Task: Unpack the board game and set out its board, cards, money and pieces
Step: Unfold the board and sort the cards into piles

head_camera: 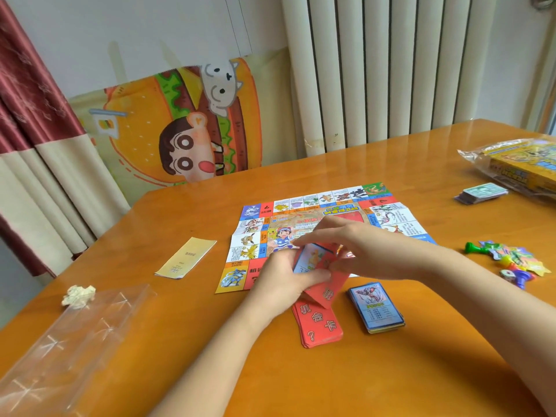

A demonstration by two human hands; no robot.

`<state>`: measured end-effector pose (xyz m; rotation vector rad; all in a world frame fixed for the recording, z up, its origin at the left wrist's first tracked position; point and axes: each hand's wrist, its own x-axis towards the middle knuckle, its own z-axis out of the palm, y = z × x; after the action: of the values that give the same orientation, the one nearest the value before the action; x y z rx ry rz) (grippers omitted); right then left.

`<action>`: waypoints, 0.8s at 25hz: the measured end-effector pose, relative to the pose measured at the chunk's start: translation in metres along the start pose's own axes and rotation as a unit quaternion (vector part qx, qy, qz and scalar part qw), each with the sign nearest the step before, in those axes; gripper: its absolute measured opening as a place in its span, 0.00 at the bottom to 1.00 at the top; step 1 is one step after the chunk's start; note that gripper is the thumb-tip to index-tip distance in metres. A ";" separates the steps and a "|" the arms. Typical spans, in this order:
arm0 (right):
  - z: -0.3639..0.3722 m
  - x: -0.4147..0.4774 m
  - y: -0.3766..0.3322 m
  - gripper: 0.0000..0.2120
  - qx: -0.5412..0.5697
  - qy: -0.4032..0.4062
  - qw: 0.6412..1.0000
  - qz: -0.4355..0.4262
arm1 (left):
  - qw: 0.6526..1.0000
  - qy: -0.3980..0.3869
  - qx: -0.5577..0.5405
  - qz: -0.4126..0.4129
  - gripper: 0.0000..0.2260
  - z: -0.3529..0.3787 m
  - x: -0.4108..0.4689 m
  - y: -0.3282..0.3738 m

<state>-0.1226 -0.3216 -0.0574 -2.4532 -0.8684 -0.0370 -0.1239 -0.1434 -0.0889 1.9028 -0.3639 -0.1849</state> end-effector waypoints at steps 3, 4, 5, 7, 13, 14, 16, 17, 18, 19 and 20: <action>0.004 -0.001 -0.002 0.26 -0.008 0.019 1.000 0.001 | 0.998 0.013 -0.045 -0.029 0.00 -0.001 -0.003 0.004; 0.006 0.000 -0.004 0.24 -0.008 0.045 0.999 0.004 | 0.998 0.023 -0.049 -0.027 0.01 -0.001 -0.003 0.004; 0.007 0.001 -0.006 0.20 -0.009 0.077 0.997 0.009 | 0.998 0.032 -0.054 -0.022 0.03 -0.002 -0.003 0.004; 0.003 0.002 -0.010 0.13 0.007 0.144 0.989 0.031 | 0.996 0.036 -0.079 -0.009 0.06 -0.004 -0.002 0.005; -0.001 0.001 -0.011 0.16 0.225 0.235 0.939 0.111 | 0.992 0.034 -0.121 0.013 0.04 -0.006 -0.001 0.005; 0.001 0.003 -0.012 0.15 0.251 0.241 0.931 0.113 | 0.990 0.044 -0.133 0.006 0.04 -0.006 0.000 0.004; 0.004 0.005 -0.011 0.11 0.285 0.252 0.917 0.119 | 0.969 0.064 -0.239 -0.020 0.06 -0.008 0.003 0.005; 0.006 0.006 -0.010 0.10 0.302 0.251 0.912 0.121 | 0.952 0.071 -0.297 -0.030 0.07 -0.010 0.004 0.006; 0.008 0.007 -0.011 0.10 0.322 0.248 0.906 0.122 | 0.939 0.076 -0.335 -0.036 0.07 -0.011 0.004 0.007; 0.010 0.007 -0.012 0.10 0.336 0.245 0.901 0.121 | 0.933 0.079 -0.350 -0.041 0.07 -0.012 0.004 0.009; 0.012 0.006 -0.014 0.10 0.340 0.243 0.901 0.118 | 0.931 0.079 -0.353 -0.044 0.07 -0.012 0.003 0.009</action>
<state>-0.1278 -0.3027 -0.0598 -1.7476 -0.2804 -0.2116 -0.1191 -0.1371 -0.0761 1.2075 -0.0777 -0.1891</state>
